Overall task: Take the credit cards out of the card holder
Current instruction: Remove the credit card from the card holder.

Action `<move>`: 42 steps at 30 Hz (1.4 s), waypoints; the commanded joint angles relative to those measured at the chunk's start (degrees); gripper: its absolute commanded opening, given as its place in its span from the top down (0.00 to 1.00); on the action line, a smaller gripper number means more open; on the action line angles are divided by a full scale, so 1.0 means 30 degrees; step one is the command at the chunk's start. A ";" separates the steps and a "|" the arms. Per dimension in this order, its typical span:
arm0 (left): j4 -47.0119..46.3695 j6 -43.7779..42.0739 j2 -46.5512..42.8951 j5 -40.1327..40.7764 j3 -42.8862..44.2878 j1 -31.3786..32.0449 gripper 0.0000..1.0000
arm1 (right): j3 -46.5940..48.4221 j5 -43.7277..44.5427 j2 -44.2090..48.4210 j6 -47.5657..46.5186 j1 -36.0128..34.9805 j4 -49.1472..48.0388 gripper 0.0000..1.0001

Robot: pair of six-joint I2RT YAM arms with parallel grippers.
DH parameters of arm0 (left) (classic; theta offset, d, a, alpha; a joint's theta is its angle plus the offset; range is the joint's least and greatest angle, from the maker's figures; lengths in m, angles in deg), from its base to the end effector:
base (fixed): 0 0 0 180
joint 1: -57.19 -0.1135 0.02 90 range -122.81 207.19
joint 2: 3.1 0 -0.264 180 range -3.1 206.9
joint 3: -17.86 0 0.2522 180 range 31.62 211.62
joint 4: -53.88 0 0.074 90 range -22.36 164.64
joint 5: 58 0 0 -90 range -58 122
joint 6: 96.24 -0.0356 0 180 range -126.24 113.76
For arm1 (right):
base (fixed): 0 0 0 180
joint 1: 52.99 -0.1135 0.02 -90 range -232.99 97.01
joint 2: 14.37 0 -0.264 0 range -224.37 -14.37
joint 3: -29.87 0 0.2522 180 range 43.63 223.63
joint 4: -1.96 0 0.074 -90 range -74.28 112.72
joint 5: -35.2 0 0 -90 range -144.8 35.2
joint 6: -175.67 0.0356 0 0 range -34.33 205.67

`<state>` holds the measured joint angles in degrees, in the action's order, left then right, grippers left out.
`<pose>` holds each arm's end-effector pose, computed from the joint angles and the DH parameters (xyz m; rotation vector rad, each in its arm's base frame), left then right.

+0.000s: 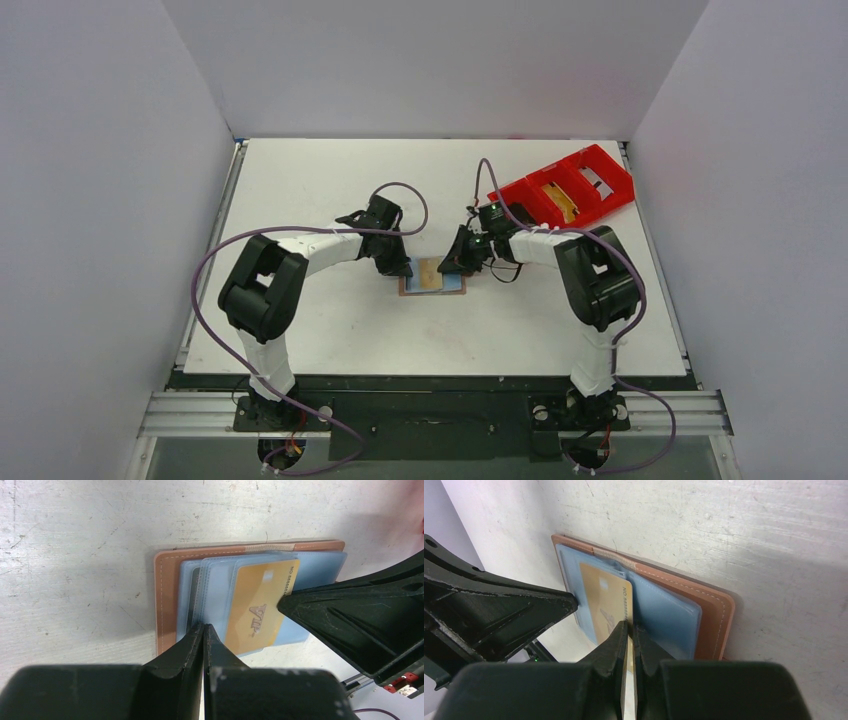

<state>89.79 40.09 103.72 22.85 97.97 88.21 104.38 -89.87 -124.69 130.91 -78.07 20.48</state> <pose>0.3158 -0.1965 0.1559 -0.3194 2.7871 -0.6022 0.3322 0.1781 0.1297 0.2042 2.7317 1.2089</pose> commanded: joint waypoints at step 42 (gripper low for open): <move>0.1840 -0.0707 0.1480 0.2188 -0.0515 -0.0059 1.00 | -0.1831 -0.0514 0.0376 0.1854 -0.0660 -0.3474 0.88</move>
<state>89.86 40.06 103.97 22.94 98.25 88.21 99.59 -92.10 -123.88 136.09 -80.08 12.70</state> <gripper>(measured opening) 0.003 0.140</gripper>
